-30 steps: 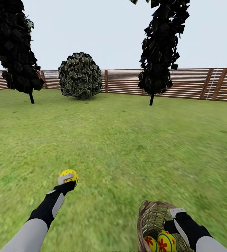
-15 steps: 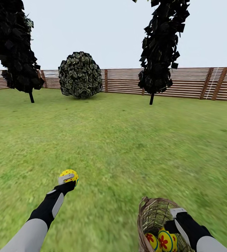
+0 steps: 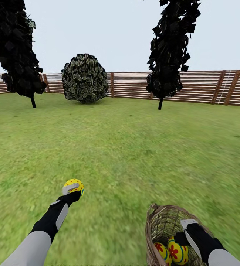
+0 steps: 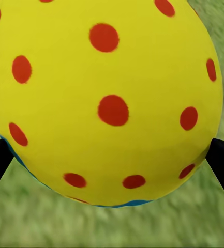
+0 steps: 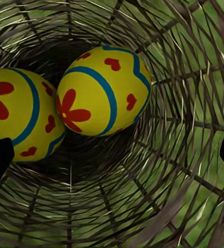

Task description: Take the three Easter eggs out of the wicker basket on the lawn in the garden, then place them on the lawn next to a single tree (choose any tree) so that all three eggs are next to the same tree and none are left in the basket.

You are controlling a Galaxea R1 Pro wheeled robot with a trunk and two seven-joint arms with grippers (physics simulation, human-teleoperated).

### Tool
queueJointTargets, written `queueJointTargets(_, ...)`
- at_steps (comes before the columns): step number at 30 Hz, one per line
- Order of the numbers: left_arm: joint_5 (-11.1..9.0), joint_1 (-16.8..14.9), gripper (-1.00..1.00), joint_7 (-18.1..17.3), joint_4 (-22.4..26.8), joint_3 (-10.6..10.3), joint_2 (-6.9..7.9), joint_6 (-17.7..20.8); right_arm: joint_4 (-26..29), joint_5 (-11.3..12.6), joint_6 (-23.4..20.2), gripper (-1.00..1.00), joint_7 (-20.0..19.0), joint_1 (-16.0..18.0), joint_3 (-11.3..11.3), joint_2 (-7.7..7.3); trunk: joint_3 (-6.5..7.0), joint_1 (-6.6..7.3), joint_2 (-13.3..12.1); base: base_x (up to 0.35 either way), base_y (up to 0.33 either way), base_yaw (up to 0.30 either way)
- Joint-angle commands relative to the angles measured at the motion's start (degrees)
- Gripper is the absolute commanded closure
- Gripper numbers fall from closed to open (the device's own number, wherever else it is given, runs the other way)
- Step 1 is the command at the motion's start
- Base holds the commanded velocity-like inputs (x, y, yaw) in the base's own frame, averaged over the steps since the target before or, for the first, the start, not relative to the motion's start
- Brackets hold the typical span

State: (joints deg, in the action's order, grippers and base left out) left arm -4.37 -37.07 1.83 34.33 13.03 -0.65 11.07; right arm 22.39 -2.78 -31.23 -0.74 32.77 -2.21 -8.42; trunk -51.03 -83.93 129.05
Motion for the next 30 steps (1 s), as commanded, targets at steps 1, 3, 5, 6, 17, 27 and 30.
queueJointTargets(1, -0.46, -0.02, 1.00, 0.11, 0.13, 0.15, -0.05, 0.36, 0.11, -0.29, -0.33, -1.00, -0.06, 0.01, -0.20, -0.03, -0.24, -0.21, 0.44, 0.000, 0.000, 0.000)
queueJointTargets(3, -0.46, -0.02, 1.00, 0.11, 0.11, 0.15, -0.05, 0.36, 0.05, -0.30, -0.33, -1.00, -0.05, 0.01, -0.19, -0.02, -0.60, -0.65, 1.24, 0.000, 0.000, 0.000)
queueJointTargets(5, -0.46, -0.02, 1.00, 0.11, 0.11, 0.11, -0.05, 0.36, -0.02, -0.35, -0.31, -1.00, -0.05, 0.01, -0.24, 0.03, -0.96, -1.09, 2.04, 0.000, 0.000, 0.000)
queueJointTargets(6, -0.46, -0.02, 1.00, 0.11, 0.10, 0.09, -0.05, 0.36, -0.04, -0.37, -0.28, -1.00, -0.05, 0.01, -0.25, 0.05, -1.14, -1.31, 2.45, 0.000, 0.000, 0.000)
queueJointTargets(17, -0.46, -0.02, 1.00, 0.11, 0.04, 0.06, -0.13, 0.36, -0.16, -0.64, 0.02, -1.00, 0.04, 0.01, -0.43, 0.12, -3.11, -3.73, 6.86, 0.000, 0.000, 0.000)
queueJointTargets(27, -0.46, -0.02, 1.00, 0.11, 0.04, 0.00, -0.67, 0.31, -0.20, -0.65, 0.02, -1.00, 0.04, -0.02, -0.43, 0.16, -4.91, -5.92, 10.87, 0.000, 0.000, 0.000)
queueJointTargets(30, -0.46, -0.02, 1.00, 0.11, 0.04, -0.02, -0.82, 0.28, -0.24, -0.65, 0.08, -1.00, 0.04, 0.00, -0.43, 0.16, -5.45, -6.58, 12.07, 0.000, 0.000, 0.000)
